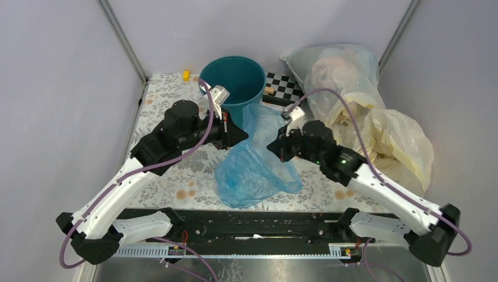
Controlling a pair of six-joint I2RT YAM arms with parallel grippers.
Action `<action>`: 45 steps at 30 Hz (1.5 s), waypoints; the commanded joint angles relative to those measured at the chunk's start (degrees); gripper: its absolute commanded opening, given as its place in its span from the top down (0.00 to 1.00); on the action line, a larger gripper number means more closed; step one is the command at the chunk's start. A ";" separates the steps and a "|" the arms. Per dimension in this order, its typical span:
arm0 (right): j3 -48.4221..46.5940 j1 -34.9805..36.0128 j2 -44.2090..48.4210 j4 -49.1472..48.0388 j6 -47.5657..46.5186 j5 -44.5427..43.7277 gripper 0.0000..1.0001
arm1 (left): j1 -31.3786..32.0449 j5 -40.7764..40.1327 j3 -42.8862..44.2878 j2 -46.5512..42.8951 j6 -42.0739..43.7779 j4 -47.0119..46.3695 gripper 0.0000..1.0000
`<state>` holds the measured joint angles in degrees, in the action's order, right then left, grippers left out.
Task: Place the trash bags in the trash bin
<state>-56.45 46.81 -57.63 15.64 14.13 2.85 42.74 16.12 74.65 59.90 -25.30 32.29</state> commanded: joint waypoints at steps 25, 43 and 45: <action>17.88 11.12 -33.04 -65.47 10.23 23.81 1.00 | 0.14 4.54 -0.91 0.98 -5.29 -10.37 1.00; 5.92 11.07 -45.25 -60.12 17.12 15.58 1.00 | 0.24 15.43 3.37 0.09 -13.29 -19.73 1.00; 5.74 11.11 -46.31 -61.76 18.90 17.33 1.00 | 0.19 18.16 6.67 0.28 -15.31 -21.42 1.00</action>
<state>-49.91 57.49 -101.10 -44.58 29.76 20.12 42.74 27.88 73.10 61.63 -37.28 18.11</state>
